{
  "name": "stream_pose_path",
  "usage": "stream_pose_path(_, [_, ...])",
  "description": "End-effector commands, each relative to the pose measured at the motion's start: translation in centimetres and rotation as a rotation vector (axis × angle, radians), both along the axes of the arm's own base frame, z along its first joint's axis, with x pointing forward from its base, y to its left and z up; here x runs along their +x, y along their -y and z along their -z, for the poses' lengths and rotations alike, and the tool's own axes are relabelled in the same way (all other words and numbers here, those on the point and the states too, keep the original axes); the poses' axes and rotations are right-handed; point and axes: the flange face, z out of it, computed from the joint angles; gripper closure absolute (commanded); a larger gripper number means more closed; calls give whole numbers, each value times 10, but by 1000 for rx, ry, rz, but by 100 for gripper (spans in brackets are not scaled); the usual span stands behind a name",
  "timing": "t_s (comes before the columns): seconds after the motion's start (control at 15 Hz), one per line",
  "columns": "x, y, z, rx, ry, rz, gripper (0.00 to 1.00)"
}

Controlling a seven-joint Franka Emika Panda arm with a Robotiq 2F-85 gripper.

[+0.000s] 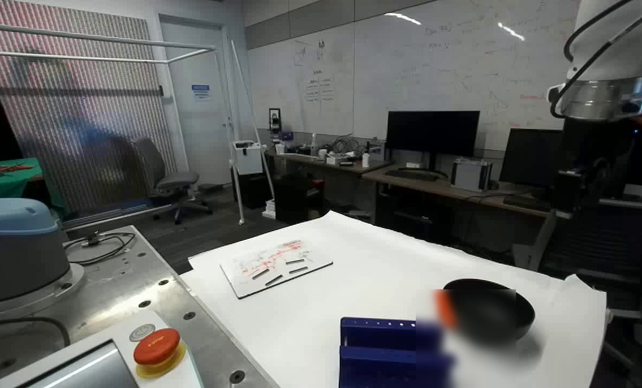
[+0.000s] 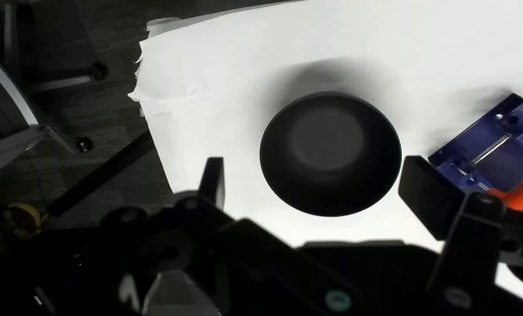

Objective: Pick the orange object and put it in the bowl

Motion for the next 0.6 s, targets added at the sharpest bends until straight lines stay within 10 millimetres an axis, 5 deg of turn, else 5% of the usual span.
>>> stream_pose_path(0.0, [0,0,-1,0,1,0,0])
stream_pose_path(0.53, [3,1,-4,23,0,36,0])
